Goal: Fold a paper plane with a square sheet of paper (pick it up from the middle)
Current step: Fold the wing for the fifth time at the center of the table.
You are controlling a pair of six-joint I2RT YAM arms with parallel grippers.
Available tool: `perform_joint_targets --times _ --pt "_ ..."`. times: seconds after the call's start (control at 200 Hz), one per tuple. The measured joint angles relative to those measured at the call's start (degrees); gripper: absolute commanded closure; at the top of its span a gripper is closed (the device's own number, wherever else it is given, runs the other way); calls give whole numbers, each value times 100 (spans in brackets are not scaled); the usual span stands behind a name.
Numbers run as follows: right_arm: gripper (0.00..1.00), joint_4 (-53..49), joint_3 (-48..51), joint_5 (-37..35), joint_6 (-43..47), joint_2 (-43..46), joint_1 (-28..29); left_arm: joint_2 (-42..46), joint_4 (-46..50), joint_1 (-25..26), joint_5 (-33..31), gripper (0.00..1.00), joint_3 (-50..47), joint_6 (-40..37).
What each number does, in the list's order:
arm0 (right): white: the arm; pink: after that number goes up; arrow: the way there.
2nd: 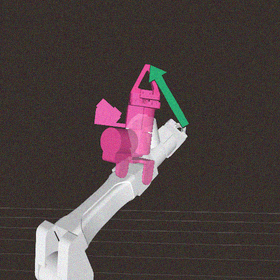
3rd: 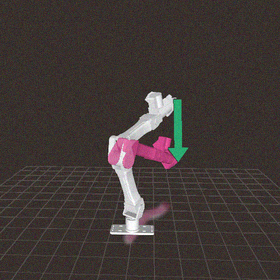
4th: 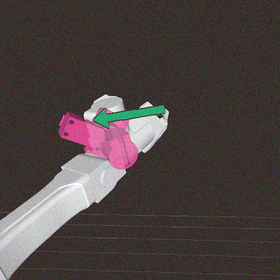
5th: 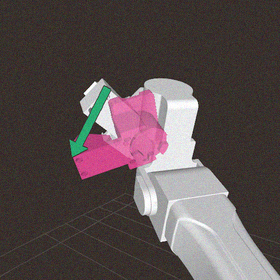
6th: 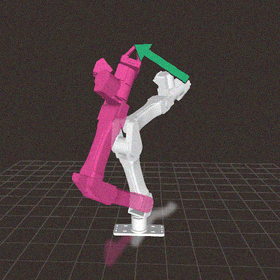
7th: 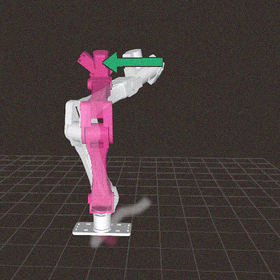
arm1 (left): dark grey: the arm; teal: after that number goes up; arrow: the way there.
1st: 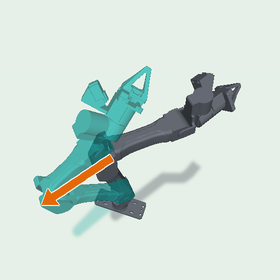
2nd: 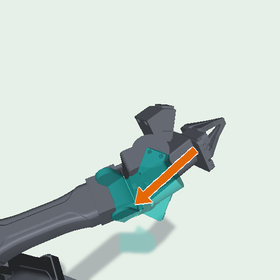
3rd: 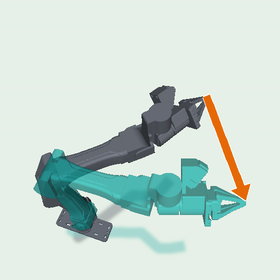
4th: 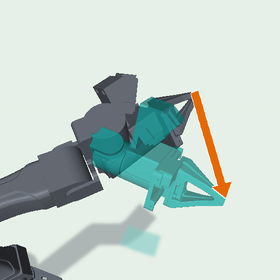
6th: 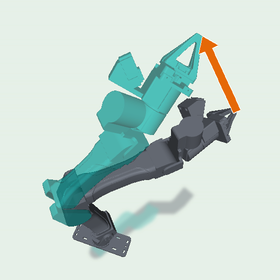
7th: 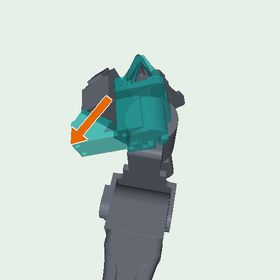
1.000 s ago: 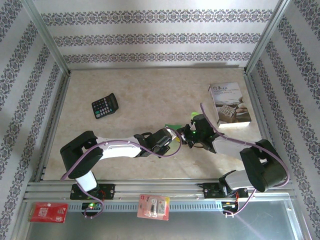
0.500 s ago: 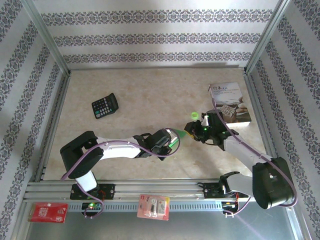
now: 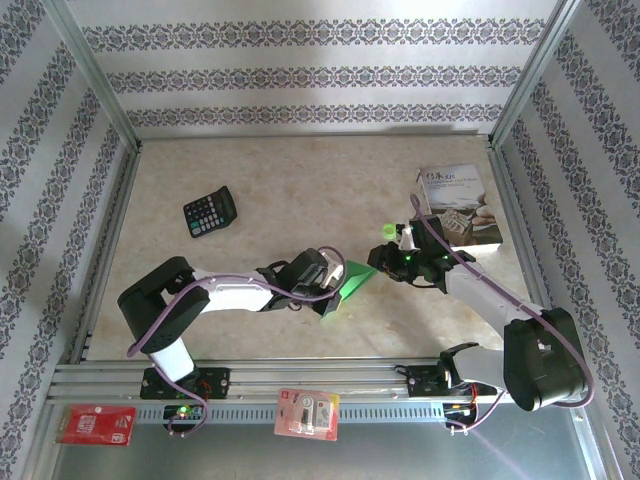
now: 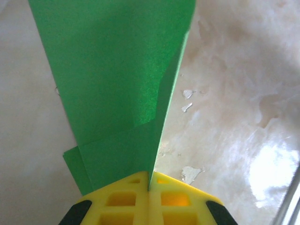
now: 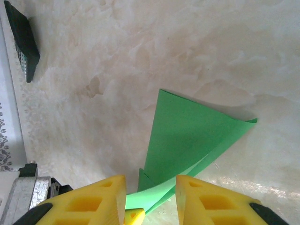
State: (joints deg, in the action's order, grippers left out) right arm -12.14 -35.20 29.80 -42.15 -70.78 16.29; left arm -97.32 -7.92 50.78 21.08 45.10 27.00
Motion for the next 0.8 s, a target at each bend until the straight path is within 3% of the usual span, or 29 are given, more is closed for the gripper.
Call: perform_joint_targets --times 0.4,0.804 --pt "67 -35 -33 -20 72 -162 236 -267 -903 -317 1062 100 -251 743" --pt "66 -35 -33 -52 190 -164 376 -540 -1617 -442 1567 100 -466 1276"
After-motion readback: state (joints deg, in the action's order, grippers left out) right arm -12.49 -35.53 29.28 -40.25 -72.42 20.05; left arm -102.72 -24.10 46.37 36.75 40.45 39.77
